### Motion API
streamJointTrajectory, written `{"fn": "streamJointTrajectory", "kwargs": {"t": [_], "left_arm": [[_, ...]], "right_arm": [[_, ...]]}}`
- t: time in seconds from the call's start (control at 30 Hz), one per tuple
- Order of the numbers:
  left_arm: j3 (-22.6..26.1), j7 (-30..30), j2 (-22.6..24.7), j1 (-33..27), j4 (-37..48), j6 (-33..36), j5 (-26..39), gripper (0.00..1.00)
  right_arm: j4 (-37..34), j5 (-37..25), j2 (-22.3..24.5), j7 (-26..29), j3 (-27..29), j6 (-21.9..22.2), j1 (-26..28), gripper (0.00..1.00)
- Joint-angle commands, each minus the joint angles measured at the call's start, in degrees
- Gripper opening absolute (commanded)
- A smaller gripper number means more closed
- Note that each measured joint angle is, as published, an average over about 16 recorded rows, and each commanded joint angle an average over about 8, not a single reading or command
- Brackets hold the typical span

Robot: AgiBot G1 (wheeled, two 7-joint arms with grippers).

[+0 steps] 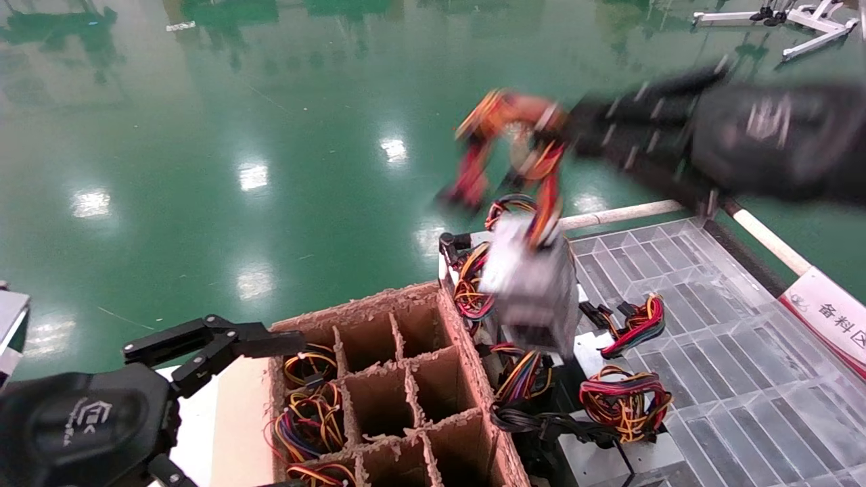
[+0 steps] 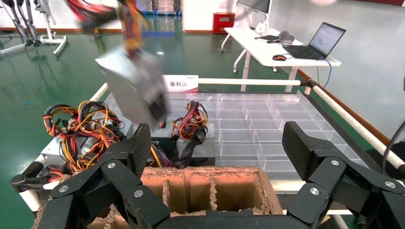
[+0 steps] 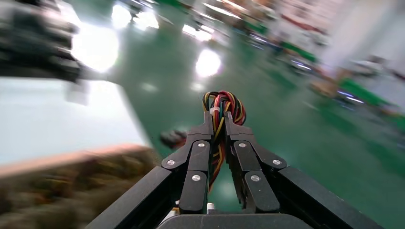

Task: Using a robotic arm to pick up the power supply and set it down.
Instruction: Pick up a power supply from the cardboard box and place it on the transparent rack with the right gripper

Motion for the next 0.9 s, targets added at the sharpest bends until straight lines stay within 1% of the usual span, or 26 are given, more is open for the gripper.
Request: {"fn": "streamJointTrajectory", "kwargs": {"t": [0.03, 0.27, 0.37, 0.47, 0.67, 0.9], "left_arm": [[0.0, 0.0, 0.0, 0.0, 0.0, 0.0, 0.0, 1.0], [0.0, 0.0, 0.0, 0.0, 0.0, 0.0, 0.0, 1.0], [0.0, 0.0, 0.0, 0.0, 0.0, 0.0, 0.0, 1.0], [0.0, 0.0, 0.0, 0.0, 0.0, 0.0, 0.0, 1.0], [0.0, 0.0, 0.0, 0.0, 0.0, 0.0, 0.0, 1.0], [0.0, 0.0, 0.0, 0.0, 0.0, 0.0, 0.0, 1.0]], "right_arm": [[-4.4, -2.9, 0.0, -1.9, -0.9, 1.3, 4.3, 0.0], [-17.2, -14.1, -4.6, -11.7, -5.1, 5.4, 15.8, 0.0], [-21.7, -18.8, -6.7, -16.3, -7.4, 7.3, 19.6, 0.0], [-25.5, -23.3, -8.9, -20.9, -9.7, 10.1, 22.6, 0.0], [-31.9, -30.2, -13.6, -29.6, -13.3, 17.5, 26.4, 0.0], [-37.5, -34.4, -18.2, -37.3, -15.7, 25.3, 27.2, 0.0]]}}
